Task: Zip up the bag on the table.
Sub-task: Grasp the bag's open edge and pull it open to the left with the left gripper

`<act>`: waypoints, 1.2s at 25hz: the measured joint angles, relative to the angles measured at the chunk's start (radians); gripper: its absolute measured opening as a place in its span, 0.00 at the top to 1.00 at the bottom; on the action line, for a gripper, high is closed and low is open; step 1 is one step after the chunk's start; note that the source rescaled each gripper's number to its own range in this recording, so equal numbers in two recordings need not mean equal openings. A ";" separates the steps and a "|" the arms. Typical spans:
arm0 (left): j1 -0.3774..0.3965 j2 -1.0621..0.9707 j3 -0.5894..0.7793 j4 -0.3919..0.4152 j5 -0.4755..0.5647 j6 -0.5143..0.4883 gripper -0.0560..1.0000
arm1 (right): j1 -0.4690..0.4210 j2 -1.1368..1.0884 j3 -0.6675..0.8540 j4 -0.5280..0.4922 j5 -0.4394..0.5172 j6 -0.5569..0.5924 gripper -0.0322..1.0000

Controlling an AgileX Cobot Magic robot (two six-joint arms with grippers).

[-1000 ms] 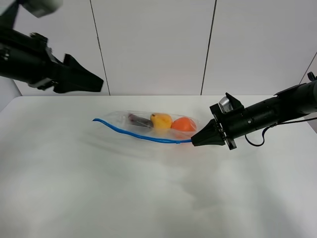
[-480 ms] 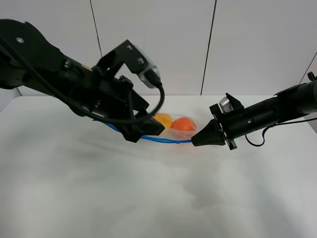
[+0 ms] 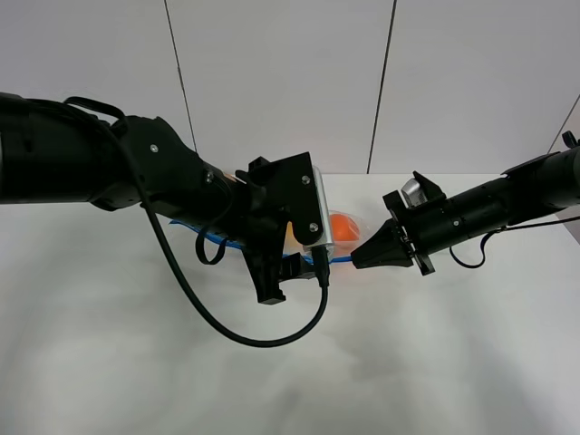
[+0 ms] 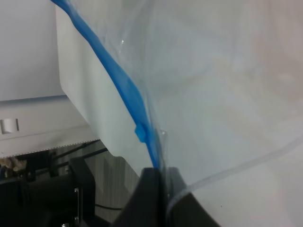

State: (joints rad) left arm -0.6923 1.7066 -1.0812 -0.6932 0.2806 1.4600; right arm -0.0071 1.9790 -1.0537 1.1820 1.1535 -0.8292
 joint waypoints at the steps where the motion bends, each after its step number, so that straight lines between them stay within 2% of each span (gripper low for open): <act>1: -0.009 0.003 0.000 0.000 -0.026 0.002 0.00 | 0.000 0.000 0.000 -0.001 0.000 0.000 0.97; 5: -0.069 0.003 0.013 -0.002 -0.163 0.007 0.00 | 0.000 0.000 0.000 -0.007 -0.001 0.004 0.97; 11: -0.138 0.005 0.130 -0.003 -0.387 0.014 0.00 | 0.000 0.000 0.000 -0.009 -0.003 0.008 0.97; 14: -0.139 0.028 0.148 -0.004 -0.438 -0.004 0.00 | 0.000 0.000 0.000 -0.009 -0.003 0.008 0.97; 20: -0.164 0.103 0.151 -0.005 -0.582 -0.116 0.00 | 0.000 0.000 0.000 -0.009 -0.002 0.041 0.97; 24: -0.207 0.149 0.152 -0.005 -0.690 -0.127 0.00 | 0.000 0.000 0.000 -0.008 0.000 0.053 0.97; 30: -0.224 0.174 0.160 -0.006 -0.740 -0.128 0.00 | 0.000 0.000 -0.031 0.001 0.029 0.095 0.97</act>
State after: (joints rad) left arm -0.9168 1.8808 -0.9212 -0.6994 -0.4593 1.3316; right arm -0.0071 1.9790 -1.0847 1.1826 1.1828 -0.7344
